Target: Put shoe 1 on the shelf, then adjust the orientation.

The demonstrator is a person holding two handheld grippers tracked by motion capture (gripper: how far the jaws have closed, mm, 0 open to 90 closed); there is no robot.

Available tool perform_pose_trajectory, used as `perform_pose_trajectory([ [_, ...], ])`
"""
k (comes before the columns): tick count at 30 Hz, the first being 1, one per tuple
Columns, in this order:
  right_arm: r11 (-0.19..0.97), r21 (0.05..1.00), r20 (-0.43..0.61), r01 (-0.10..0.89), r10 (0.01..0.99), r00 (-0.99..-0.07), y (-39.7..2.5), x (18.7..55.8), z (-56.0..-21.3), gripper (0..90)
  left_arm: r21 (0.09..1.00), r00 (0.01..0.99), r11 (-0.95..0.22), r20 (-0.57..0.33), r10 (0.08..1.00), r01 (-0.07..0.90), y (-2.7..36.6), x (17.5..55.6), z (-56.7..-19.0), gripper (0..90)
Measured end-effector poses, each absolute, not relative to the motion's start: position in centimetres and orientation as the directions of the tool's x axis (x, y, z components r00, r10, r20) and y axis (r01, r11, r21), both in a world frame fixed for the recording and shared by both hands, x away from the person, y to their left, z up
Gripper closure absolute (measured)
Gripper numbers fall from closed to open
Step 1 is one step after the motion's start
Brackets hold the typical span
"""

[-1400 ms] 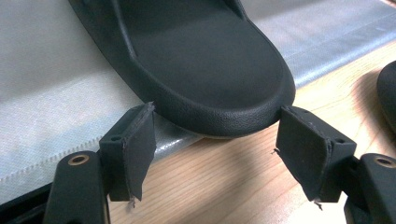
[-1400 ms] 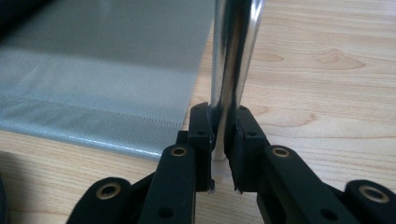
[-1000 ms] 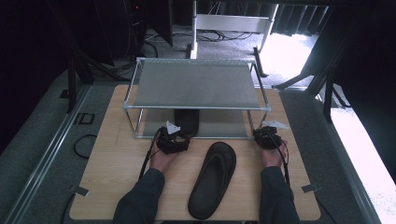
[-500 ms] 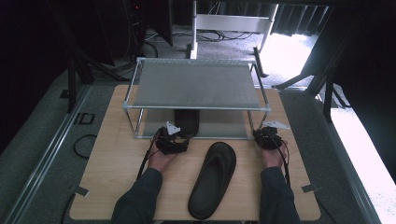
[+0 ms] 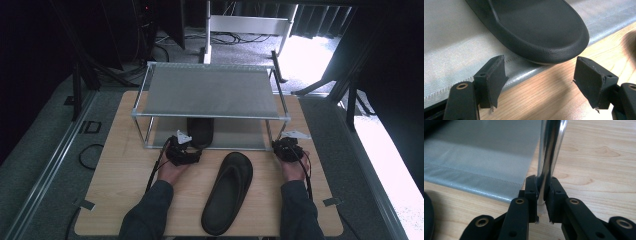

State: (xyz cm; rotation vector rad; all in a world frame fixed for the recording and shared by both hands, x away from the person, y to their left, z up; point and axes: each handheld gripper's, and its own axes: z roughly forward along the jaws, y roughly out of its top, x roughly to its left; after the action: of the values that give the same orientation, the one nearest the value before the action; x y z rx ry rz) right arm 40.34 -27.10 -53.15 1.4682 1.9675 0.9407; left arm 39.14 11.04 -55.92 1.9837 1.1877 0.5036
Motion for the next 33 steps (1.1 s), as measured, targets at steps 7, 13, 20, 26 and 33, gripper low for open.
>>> perform_pose_trajectory([
  [7,0.164,0.781,0.006,0.603,0.963,-0.270,-27.9,39.0,-52.4,61.2,0.770,0.490,-0.281,-0.047,0.871,0.572,11.0,39.1,-55.9,26.2],
  [13,0.160,0.783,0.005,0.602,0.965,-0.263,-28.4,37.2,-51.9,53.8,0.771,0.491,-0.277,-0.052,0.870,0.573,11.1,39.2,-55.9,26.2],
  [20,0.188,0.782,0.022,0.595,0.944,-0.328,-26.9,35.1,-51.7,49.6,0.771,0.491,-0.277,-0.052,0.870,0.573,11.1,39.2,-55.9,26.2],
  [26,0.205,0.782,0.038,0.589,0.927,-0.374,-25.6,33.9,-51.8,48.6,0.771,0.490,-0.278,-0.050,0.870,0.573,11.1,39.2,-55.9,26.2],
  [33,0.228,0.779,0.047,0.584,0.907,-0.418,-24.0,32.6,-51.9,47.7,0.770,0.490,-0.280,-0.048,0.870,0.573,11.1,39.1,-55.9,26.2],
])
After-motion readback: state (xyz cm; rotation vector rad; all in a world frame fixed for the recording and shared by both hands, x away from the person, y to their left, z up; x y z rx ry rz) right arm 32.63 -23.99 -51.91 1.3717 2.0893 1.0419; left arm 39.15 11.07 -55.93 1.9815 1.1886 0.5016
